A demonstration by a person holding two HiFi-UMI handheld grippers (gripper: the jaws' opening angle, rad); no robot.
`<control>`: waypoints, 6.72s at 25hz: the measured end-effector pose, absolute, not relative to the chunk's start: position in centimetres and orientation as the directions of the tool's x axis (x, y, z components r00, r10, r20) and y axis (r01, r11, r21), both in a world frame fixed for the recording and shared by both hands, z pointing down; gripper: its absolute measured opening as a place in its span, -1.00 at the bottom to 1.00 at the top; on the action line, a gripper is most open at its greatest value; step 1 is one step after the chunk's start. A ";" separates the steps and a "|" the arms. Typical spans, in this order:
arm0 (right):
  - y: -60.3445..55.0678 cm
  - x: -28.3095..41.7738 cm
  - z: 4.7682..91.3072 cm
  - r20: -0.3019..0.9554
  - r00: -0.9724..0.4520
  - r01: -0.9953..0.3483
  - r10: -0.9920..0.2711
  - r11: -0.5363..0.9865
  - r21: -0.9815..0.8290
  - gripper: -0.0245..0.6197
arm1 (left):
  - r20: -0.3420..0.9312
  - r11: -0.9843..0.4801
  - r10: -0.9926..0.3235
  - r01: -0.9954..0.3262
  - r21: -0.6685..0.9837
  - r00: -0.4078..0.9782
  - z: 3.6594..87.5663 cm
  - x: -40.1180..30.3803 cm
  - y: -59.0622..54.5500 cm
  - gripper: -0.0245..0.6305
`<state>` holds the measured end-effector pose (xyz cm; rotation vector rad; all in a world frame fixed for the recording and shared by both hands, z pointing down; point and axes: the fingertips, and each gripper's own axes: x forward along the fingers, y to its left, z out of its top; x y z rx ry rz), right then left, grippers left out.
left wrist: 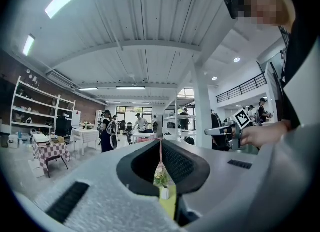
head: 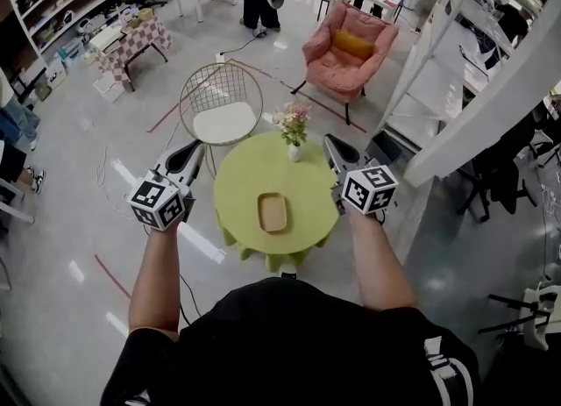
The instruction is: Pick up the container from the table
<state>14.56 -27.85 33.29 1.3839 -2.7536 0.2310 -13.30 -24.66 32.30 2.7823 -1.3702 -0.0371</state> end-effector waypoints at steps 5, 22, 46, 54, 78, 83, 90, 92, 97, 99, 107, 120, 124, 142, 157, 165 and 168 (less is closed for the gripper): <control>-31.0 16.3 33.2 0.112 -0.631 -0.776 -0.768 0.622 -0.102 -0.90 | -0.011 -0.595 -0.803 -0.803 0.033 0.595 31.6 -10.7 -27.0 -0.85; -37.6 20.4 34.1 0.093 -0.700 -0.715 -0.709 0.691 -0.108 -0.90 | -0.002 -0.525 -0.851 -0.851 0.018 0.525 32.0 -6.1 -30.2 -0.85; -37.2 15.5 35.7 0.169 -0.671 -0.740 -0.722 0.668 -0.083 -0.90 | 0.007 -0.585 -0.810 -0.809 0.054 0.586 34.4 -11.5 -29.9 -0.85; -37.1 14.7 36.9 0.203 -0.664 -0.743 -0.720 0.665 -0.071 -0.89 | 0.022 -0.591 -0.805 -0.805 0.063 0.593 35.5 -12.5 -29.9 -0.85; -36.0 11.7 45.7 0.309 -0.681 -0.720 -0.664 0.684 -0.117 -0.89 | 0.060 -0.655 -0.748 -0.750 0.090 0.661 40.8 -12.2 -27.7 -0.85; -35.7 11.2 47.7 0.331 -0.668 -0.728 -0.666 0.678 -0.105 -0.82 | 0.078 -0.658 -0.741 -0.745 0.107 0.666 42.6 -12.4 -27.4 -0.85; -35.0 11.0 50.9 0.366 -0.646 -0.739 -0.670 0.668 -0.083 -0.60 | 0.099 -0.662 -0.734 -0.740 0.114 0.672 44.2 -13.2 -26.8 -0.85; -34.6 10.7 51.8 0.381 -0.645 -0.738 -0.663 0.670 -0.081 -0.59 | 0.101 -0.661 -0.734 -0.741 0.121 0.672 44.6 -13.4 -26.7 -0.85; -33.2 10.0 54.3 0.431 -0.635 -0.729 -0.641 0.681 -0.061 -0.57 | 0.107 -0.663 -0.729 -0.736 0.136 0.676 45.6 -13.4 -26.1 -0.85; -32.5 9.7 55.4 0.448 -0.636 -0.723 -0.628 0.688 -0.063 -0.55 | 0.108 -0.664 -0.727 -0.734 0.141 0.678 45.7 -13.4 -25.9 -0.85; -30.1 7.7 59.7 0.524 -0.645 -0.683 -0.556 0.728 -0.068 -0.46 | 0.115 -0.664 -0.720 -0.728 0.171 0.684 47.1 -13.8 -25.4 -0.85; -27.1 7.3 66.5 0.630 -0.619 -0.653 -0.468 0.753 -0.082 -0.37 | 0.157 -0.667 -0.695 -0.710 0.226 0.702 51.5 -13.0 -23.5 -0.85; -25.5 6.8 69.0 0.668 -0.623 -0.623 -0.406 0.774 -0.111 -0.30 | 0.165 -0.668 -0.687 -0.705 0.240 0.707 52.1 -12.6 -22.9 -0.85; -19.3 4.8 79.5 0.798 -0.591 -0.480 -0.119 0.847 -0.229 -0.11 | 0.176 -0.641 -0.682 -0.696 0.324 0.710 55.1 -13.8 -21.4 -0.85; -17.4 3.7 85.0 0.865 -0.501 -0.389 -0.018 0.898 -0.207 -0.11 | 0.215 -0.620 -0.670 -0.695 0.365 0.711 57.8 -14.7 -19.6 -0.85; -16.9 4.0 87.2 0.907 -0.421 -0.329 0.016 0.929 -0.169 -0.20 | 0.231 -0.603 -0.671 -0.700 0.383 0.705 58.7 -15.5 -19.2 -0.85; -17.0 4.1 88.1 0.920 -0.391 -0.306 0.020 0.940 -0.151 -0.24 | 0.233 -0.608 -0.670 -0.701 0.373 0.705 58.8 -15.3 -19.2 -0.85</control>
